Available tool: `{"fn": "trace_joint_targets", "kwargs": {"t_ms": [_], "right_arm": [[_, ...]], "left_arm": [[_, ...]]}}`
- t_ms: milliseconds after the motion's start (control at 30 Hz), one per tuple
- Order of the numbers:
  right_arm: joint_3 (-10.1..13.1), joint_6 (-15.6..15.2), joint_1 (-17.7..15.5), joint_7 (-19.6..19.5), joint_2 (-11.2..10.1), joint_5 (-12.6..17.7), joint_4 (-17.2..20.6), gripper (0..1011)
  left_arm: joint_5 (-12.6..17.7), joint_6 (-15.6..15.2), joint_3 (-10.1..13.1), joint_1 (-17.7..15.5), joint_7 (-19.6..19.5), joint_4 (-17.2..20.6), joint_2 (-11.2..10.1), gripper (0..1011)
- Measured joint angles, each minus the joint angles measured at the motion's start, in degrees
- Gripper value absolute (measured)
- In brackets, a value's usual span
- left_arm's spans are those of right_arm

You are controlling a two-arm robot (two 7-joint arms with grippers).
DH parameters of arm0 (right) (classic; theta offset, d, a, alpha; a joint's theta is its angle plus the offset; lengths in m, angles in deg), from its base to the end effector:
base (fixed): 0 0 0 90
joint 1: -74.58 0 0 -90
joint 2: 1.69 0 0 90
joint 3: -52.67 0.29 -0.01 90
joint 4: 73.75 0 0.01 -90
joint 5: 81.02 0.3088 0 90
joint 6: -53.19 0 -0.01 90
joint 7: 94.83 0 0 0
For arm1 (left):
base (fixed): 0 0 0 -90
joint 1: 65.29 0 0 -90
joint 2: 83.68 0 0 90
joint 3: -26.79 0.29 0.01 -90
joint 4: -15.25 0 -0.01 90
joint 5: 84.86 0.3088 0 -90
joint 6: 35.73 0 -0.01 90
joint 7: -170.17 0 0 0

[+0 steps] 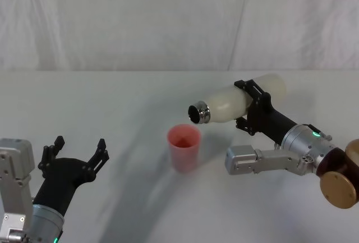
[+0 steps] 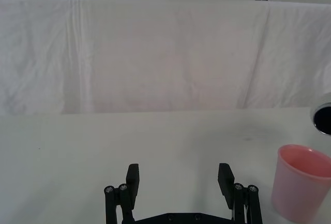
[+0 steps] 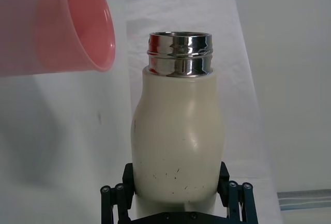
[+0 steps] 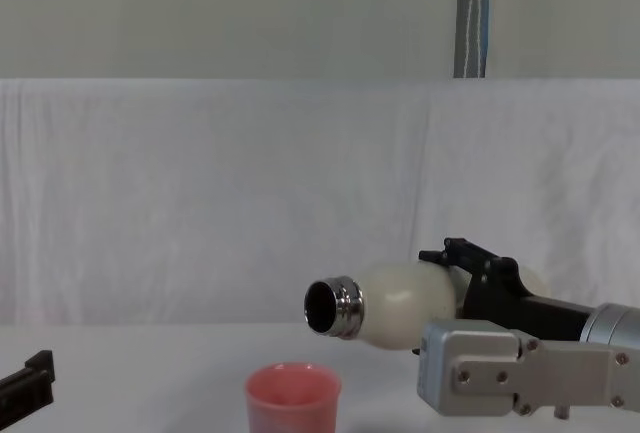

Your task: Grasp the thermos with one hand and pour water into the cup lid.

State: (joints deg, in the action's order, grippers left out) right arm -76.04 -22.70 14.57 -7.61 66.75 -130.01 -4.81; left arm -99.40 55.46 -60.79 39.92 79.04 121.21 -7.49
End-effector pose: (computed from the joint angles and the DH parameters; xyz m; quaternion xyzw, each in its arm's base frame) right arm 0.4315 0.0268 -0.2750 -0.2980 -0.5847 -0.3208 0.6829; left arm 0.2530 0.0375 -0.2852 -0.0174 0.0064 0.6616 0.7496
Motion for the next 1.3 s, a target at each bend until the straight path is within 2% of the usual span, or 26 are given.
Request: {"fn": "trace_joint_targets", "kwargs": {"t_ms": [1300], "right_arm": [[-0.9, -0.5, 1.4, -1.4, -0.6, -2.2, -0.2, 950]], "left_arm": [[0.0, 0.0, 0.0, 0.0, 0.0, 0.0, 0.0, 1001]]}}
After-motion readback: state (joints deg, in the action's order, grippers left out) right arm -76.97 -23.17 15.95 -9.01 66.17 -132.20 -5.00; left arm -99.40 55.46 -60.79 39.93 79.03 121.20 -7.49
